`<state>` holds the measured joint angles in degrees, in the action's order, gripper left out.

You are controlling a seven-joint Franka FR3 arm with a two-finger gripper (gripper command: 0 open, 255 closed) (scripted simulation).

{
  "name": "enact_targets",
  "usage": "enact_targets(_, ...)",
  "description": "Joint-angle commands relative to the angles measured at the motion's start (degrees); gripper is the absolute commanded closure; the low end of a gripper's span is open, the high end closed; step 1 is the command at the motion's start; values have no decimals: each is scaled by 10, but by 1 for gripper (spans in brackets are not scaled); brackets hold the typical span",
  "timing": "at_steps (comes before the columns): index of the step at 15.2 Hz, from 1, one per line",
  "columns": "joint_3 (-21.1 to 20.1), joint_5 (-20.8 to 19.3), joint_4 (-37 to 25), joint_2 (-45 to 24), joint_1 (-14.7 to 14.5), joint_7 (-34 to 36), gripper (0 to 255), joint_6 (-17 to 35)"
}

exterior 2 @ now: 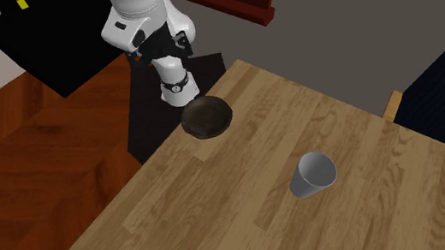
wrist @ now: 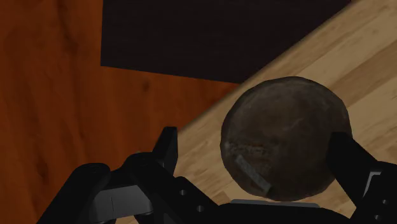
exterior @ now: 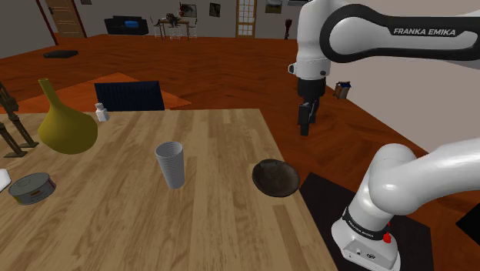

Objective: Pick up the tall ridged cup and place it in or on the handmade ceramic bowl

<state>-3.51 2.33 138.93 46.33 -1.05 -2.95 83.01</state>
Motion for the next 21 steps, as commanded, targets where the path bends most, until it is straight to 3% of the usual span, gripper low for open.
enact_targets(1,0,0,0,0,0,0,0,0)
enact_targets(11,-72,52,-87,-175,-14,84,0,123)
enact_targets(21,-130,44,-241,-370,-23,171,0,199)
